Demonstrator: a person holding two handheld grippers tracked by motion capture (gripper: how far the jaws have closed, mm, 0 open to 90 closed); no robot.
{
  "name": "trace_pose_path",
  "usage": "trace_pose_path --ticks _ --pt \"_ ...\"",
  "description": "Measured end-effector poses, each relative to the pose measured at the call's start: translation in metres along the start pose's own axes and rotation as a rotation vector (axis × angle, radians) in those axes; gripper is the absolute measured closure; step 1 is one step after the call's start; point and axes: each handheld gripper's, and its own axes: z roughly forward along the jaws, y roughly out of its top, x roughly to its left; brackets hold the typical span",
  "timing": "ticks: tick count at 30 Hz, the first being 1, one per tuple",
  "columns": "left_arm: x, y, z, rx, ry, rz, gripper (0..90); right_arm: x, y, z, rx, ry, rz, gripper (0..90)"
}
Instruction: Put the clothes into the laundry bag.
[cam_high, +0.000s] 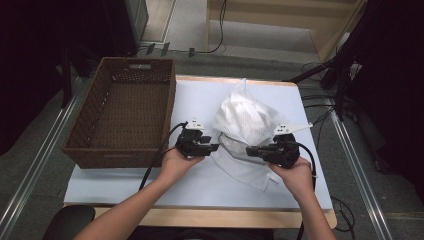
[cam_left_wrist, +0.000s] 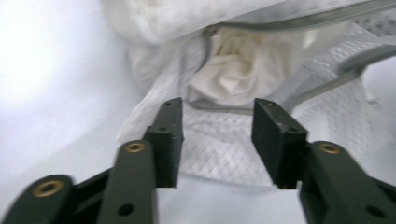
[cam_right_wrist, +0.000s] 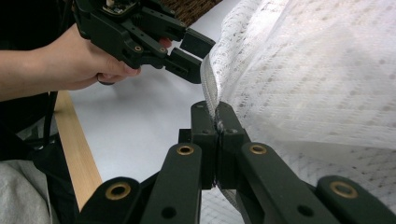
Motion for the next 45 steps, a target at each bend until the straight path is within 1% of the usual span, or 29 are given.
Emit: trace_pose_path --ticks 1,3,6,7,9,10,11,12,13,14,15,17,18,22,24,26,28,30,31,32,33,34,35,36,38,39,42,43,45 --pt "0.000 -0.001 0.002 0.002 0.021 0.005 48.7 -0.001 0.000 -0.001 0.001 0.000 0.001 90.0" --pt "0.001 -0.001 0.004 -0.009 0.039 0.000 44.4 -0.002 -0.001 -0.002 0.001 -0.004 0.001 90.0" --pt "0.003 0.001 0.010 -0.025 0.084 -0.009 41.4 -0.002 -0.001 -0.003 -0.002 -0.003 -0.001 90.0" --pt "0.004 0.001 0.012 -0.014 0.097 -0.008 41.0 -0.002 -0.001 -0.003 -0.001 -0.002 -0.001 90.0" --pt "0.007 0.002 0.020 0.016 0.100 -0.013 40.7 -0.001 0.000 -0.003 -0.002 -0.002 -0.004 90.0" --pt "0.009 0.001 0.024 0.033 0.099 -0.026 40.7 -0.001 0.000 -0.003 -0.003 -0.001 -0.004 90.0" --pt "0.010 0.000 0.027 0.034 0.106 -0.036 40.7 -0.001 0.000 -0.003 -0.004 0.001 -0.003 90.0" --pt "0.012 0.000 0.030 0.040 0.095 -0.048 41.3 -0.001 0.000 -0.003 -0.006 0.001 -0.004 90.0" --pt "0.013 0.000 0.031 0.046 0.086 -0.056 45.1 -0.001 0.000 -0.003 -0.005 0.002 -0.004 90.0" --pt "0.013 -0.001 0.032 0.045 0.065 -0.066 55.1 -0.001 0.000 -0.003 -0.006 0.002 -0.004 90.0" --pt "0.013 -0.001 0.033 0.047 0.029 -0.074 64.1 -0.001 0.000 -0.003 -0.006 0.001 -0.004 90.0" --pt "0.010 0.000 0.030 0.059 -0.005 -0.062 86.3 -0.001 0.000 -0.003 -0.008 0.000 -0.004 90.0" --pt "0.007 0.000 0.027 0.072 -0.027 -0.049 87.9 -0.001 0.000 -0.003 -0.009 -0.002 -0.007 90.0" --pt "-0.002 -0.001 0.007 0.077 -0.082 -0.024 89.4 -0.002 0.000 -0.006 -0.012 -0.011 -0.002 90.0" --pt "-0.014 -0.004 -0.012 0.076 -0.106 0.027 89.4 -0.002 -0.001 -0.007 -0.015 -0.015 0.002 90.0" --pt "-0.024 -0.009 -0.028 0.083 -0.120 0.062 89.4 -0.001 0.000 -0.008 -0.022 -0.021 0.002 90.0" --pt "-0.030 -0.017 -0.045 0.096 -0.145 0.077 89.4 0.001 0.001 -0.009 -0.029 -0.027 -0.005 90.0" --pt "-0.033 -0.027 -0.055 0.120 -0.147 0.086 89.4 0.004 0.002 -0.008 -0.034 -0.027 -0.012 90.0" --pt "-0.032 -0.033 -0.058 0.131 -0.136 0.091 89.1 0.005 0.003 -0.007 -0.033 -0.023 -0.011 90.0" --pt "-0.028 -0.040 -0.058 0.141 -0.128 0.075 88.8 0.007 0.003 -0.005 -0.030 -0.017 -0.017 90.0" --pt "-0.024 -0.043 -0.057 0.149 -0.138 0.045 88.3 0.008 0.003 -0.002 -0.021 -0.010 -0.024 90.0" --pt "-0.020 -0.048 -0.055 0.149 -0.144 0.005 87.9 0.010 0.003 0.000 -0.010 -0.003 -0.027 90.0" --pt "-0.017 -0.051 -0.054 0.137 -0.147 -0.013 87.8 0.011 0.003 0.003 0.003 0.010 -0.037 90.0" --pt "-0.016 -0.053 -0.052 0.138 -0.139 -0.014 87.3 0.014 0.003 0.006 0.022 0.017 -0.050 90.0" --pt "-0.014 -0.055 -0.049 0.149 -0.115 0.018 85.9 0.020 0.000 0.013 0.063 0.038 -0.068 89.9" --pt "-0.014 -0.055 -0.048 0.155 -0.117 0.015 84.6 0.024 -0.003 0.016 0.088 0.027 -0.076 89.9" --pt "-0.010 -0.057 -0.049 0.157 -0.123 -0.001 83.7 0.028 -0.010 0.026 0.143 0.012 -0.080 89.9" --pt "-0.009 -0.059 -0.048 0.149 -0.129 -0.015 83.8 0.028 -0.016 0.028 0.156 0.006 -0.061 89.9" --pt "-0.006 -0.061 -0.046 0.158 -0.140 -0.029 84.3 0.028 -0.031 0.030 0.186 -0.023 -0.056 89.4"
